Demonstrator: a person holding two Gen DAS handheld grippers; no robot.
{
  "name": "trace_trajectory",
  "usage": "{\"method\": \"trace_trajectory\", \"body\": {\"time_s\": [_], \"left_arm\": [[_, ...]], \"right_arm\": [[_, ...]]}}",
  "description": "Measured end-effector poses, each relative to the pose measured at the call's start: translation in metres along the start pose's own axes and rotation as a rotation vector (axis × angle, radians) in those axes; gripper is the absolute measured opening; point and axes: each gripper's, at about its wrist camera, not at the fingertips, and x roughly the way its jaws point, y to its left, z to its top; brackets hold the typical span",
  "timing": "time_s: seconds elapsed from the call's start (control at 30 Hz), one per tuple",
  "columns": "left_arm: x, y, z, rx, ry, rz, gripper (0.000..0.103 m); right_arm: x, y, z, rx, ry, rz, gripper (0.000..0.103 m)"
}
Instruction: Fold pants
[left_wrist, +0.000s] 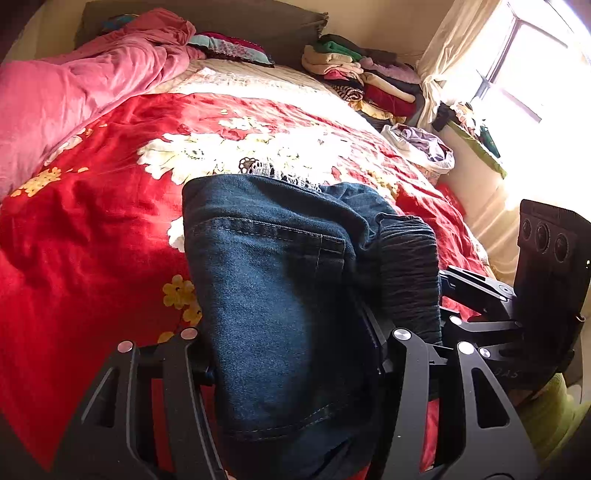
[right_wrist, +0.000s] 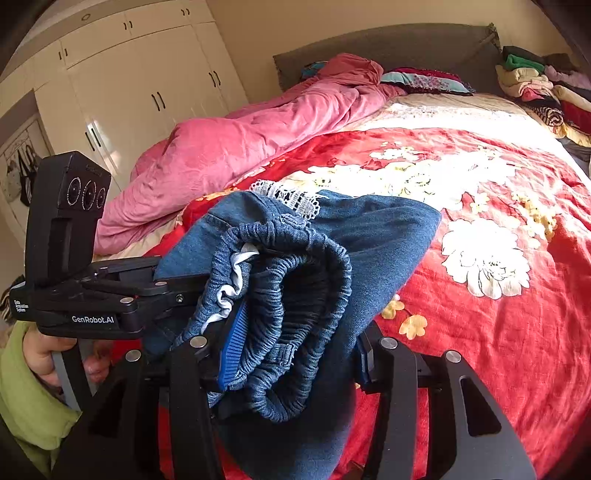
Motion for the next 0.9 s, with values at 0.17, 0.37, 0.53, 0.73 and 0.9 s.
{"method": "trace_trajectory", "body": {"time_s": [0.17, 0.37, 0.53, 0.73, 0.9], "left_arm": [[0.014, 0.009, -0.006, -0.020, 0.024, 0.003, 0.047], [0.035, 0.029, -0.016, -0.070, 0.081, 0.022, 0.054], [0.044, 0.036, -0.024, -0.090, 0.099, 0.018, 0.060], [0.047, 0.036, -0.027, -0.069, 0.096, 0.031, 0.060], [0.046, 0.036, -0.027, -0.072, 0.091, 0.032, 0.061]], "right_arm": [[0.013, -0.007, -0.004, 0.026, 0.032, -0.013, 0.046], [0.030, -0.018, -0.013, 0.062, 0.098, -0.076, 0.050], [0.039, -0.026, -0.020, 0.088, 0.147, -0.141, 0.067], [0.045, -0.030, -0.024, 0.118, 0.164, -0.162, 0.068], [0.042, -0.027, -0.024, 0.118, 0.156, -0.175, 0.068]]}}
